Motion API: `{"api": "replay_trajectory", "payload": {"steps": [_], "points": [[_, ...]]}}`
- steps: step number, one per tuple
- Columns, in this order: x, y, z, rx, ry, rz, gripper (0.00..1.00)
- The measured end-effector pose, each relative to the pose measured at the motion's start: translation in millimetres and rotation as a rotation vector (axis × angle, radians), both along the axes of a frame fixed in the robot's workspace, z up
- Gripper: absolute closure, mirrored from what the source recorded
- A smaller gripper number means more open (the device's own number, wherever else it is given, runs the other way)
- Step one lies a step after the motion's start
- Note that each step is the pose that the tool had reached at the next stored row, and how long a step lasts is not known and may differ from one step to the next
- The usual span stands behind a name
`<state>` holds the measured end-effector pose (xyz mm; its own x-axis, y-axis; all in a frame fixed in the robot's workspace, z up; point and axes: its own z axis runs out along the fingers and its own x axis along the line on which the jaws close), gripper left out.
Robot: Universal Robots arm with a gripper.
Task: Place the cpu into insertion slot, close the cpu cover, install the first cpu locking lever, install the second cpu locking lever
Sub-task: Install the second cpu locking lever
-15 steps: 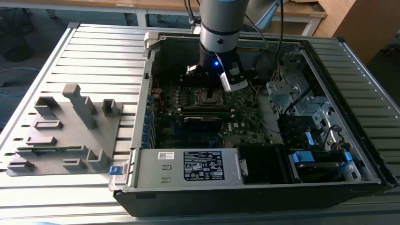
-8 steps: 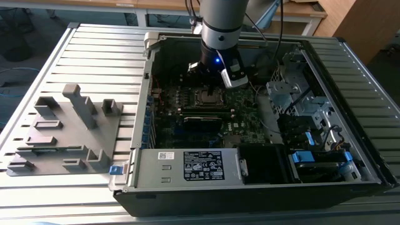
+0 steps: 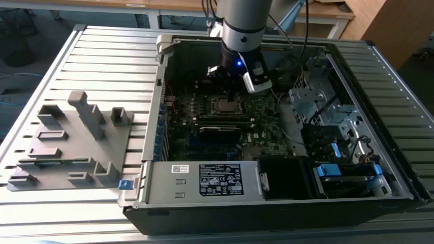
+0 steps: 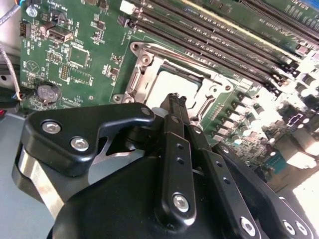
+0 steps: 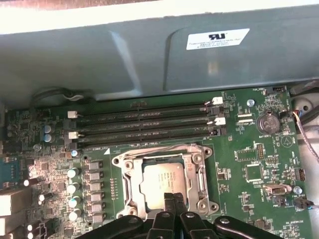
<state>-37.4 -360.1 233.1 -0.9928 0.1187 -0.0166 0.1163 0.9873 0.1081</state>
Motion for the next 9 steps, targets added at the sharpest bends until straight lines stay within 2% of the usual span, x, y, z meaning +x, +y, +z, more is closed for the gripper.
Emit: {"api": "replay_trajectory", "payload": {"steps": [4, 9], "points": [[0.0, 0.6, 0.3, -0.0026, 0.0001, 0.0, 0.89], [-0.4, 1.0, 1.7, -0.0022, -0.0001, 0.0, 0.89]]}}
